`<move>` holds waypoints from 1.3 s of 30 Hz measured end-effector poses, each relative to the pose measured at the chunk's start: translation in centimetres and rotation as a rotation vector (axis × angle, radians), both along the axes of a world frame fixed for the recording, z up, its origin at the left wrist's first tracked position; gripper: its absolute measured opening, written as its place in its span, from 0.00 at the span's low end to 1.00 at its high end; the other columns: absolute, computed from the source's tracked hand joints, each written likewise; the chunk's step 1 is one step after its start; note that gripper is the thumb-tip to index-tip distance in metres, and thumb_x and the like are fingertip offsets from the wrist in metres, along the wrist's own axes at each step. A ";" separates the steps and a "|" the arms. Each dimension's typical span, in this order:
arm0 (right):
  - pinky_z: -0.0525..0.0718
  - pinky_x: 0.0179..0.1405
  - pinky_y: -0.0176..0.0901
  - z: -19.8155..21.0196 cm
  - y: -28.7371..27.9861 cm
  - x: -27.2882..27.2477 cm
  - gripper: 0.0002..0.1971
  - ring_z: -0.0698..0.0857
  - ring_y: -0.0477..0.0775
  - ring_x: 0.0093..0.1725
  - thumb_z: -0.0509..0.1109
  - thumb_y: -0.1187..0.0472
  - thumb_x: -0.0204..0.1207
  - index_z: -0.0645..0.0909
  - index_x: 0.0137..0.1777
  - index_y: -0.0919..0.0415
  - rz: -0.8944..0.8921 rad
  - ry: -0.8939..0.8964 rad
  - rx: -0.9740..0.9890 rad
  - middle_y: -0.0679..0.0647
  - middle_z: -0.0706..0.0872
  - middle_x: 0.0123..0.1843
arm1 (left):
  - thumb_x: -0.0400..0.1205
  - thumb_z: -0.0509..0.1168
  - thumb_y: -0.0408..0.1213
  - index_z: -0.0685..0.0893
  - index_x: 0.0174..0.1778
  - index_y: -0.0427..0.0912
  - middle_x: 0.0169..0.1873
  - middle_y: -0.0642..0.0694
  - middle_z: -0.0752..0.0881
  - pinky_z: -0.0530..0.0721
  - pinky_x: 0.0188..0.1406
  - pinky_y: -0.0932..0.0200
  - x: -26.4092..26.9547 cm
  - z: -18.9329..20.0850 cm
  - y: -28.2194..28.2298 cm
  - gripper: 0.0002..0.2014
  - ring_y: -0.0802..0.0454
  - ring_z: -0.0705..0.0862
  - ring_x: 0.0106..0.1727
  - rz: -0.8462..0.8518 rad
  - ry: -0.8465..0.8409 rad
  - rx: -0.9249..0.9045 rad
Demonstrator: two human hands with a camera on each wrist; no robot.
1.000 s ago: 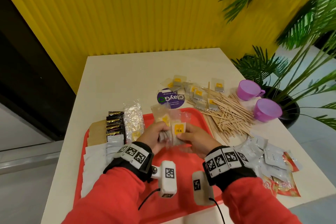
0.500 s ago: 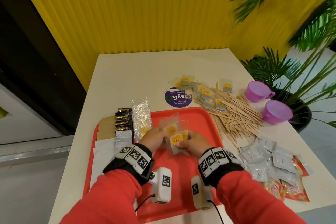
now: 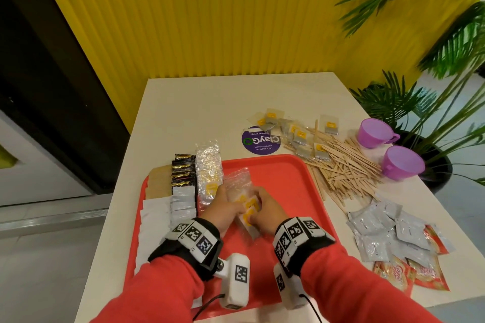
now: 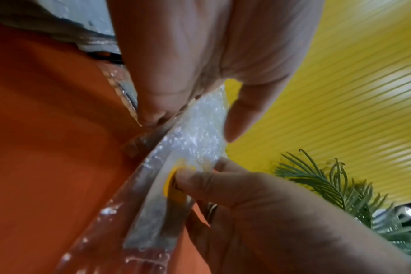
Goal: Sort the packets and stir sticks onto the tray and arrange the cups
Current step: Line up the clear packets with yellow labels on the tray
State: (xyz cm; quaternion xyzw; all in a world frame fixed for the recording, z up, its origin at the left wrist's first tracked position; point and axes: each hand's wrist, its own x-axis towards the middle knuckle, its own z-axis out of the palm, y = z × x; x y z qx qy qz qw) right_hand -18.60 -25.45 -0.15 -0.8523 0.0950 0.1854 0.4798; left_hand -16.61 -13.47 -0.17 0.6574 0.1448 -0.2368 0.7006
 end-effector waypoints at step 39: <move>0.74 0.63 0.42 -1.0 6.0 0.6 0.36 0.74 0.60 0.69 0.72 0.53 0.74 0.59 0.78 0.59 0.192 0.118 -0.314 0.60 0.65 0.73 | 0.79 0.65 0.31 0.85 0.59 0.41 0.61 0.45 0.84 0.78 0.61 0.59 8.4 3.9 7.0 0.13 0.48 0.82 0.63 -0.717 -0.271 1.230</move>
